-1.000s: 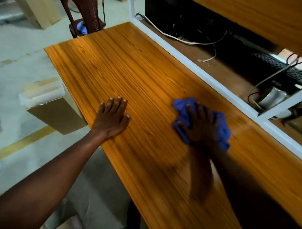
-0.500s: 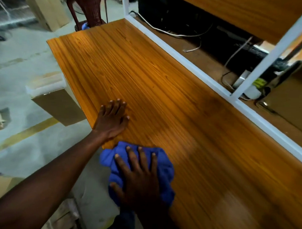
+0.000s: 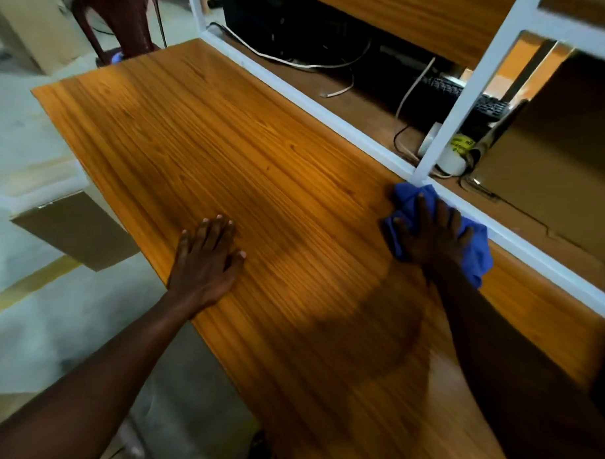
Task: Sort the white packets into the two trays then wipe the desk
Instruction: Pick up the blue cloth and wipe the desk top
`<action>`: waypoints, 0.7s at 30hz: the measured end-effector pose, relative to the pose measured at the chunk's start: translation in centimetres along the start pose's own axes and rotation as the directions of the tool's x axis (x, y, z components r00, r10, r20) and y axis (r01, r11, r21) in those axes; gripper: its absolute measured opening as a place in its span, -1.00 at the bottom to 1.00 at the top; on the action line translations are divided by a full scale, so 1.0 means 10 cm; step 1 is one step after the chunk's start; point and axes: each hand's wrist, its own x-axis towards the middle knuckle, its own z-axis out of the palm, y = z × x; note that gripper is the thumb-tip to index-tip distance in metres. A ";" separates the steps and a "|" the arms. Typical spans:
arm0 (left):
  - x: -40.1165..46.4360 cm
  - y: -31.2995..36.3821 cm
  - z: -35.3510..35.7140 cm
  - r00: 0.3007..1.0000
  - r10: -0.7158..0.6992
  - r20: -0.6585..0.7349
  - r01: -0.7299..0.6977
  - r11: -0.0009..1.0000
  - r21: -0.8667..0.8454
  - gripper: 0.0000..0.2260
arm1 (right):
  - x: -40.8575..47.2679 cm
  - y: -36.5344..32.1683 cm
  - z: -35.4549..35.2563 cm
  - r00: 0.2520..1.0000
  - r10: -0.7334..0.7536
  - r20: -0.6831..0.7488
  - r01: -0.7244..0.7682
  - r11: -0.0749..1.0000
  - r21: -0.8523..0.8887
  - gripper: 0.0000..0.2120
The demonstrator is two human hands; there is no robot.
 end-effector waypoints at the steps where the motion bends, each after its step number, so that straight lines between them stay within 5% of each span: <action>1: 0.01 0.01 -0.02 1.000 -0.003 0.006 0.003 1.000 -0.005 -0.32 | -0.15 -0.10 0.03 1.000 -0.007 -0.014 0.007 1.000 -0.002 -0.26; 4: 0.01 0.02 -0.03 0.999 -0.006 0.036 0.006 1.000 0.001 -0.32 | -1.19 -0.60 0.32 0.967 -0.238 -0.088 0.231 0.970 -0.080 -0.25; 8: 0.00 -0.01 -0.03 1.000 -0.008 0.022 0.008 1.000 0.026 -0.31 | -2.94 -1.03 0.67 0.734 -0.675 -0.072 0.673 0.737 -0.057 -0.24; 11: -0.06 0.00 -0.01 1.000 0.020 0.025 -0.021 0.999 0.037 -0.32 | -3.09 -0.84 0.66 0.695 -0.719 -0.008 0.718 0.695 -0.035 -0.30; 13: -0.16 0.06 0.03 0.999 0.038 0.031 -0.040 0.998 0.047 -0.35 | -2.77 -0.52 0.57 0.800 -0.599 -0.016 0.598 0.800 -0.056 -0.31; 17: -0.51 0.38 0.09 0.995 0.094 0.018 -0.094 0.995 0.025 -0.34 | -1.83 0.42 0.23 0.991 -0.117 -0.063 0.116 0.993 -0.026 -0.32; 21: -1.03 0.92 0.25 0.980 0.198 0.006 -0.198 0.979 0.045 -0.30 | -1.26 1.20 -0.09 0.926 0.364 -0.097 -0.349 0.926 0.144 -0.33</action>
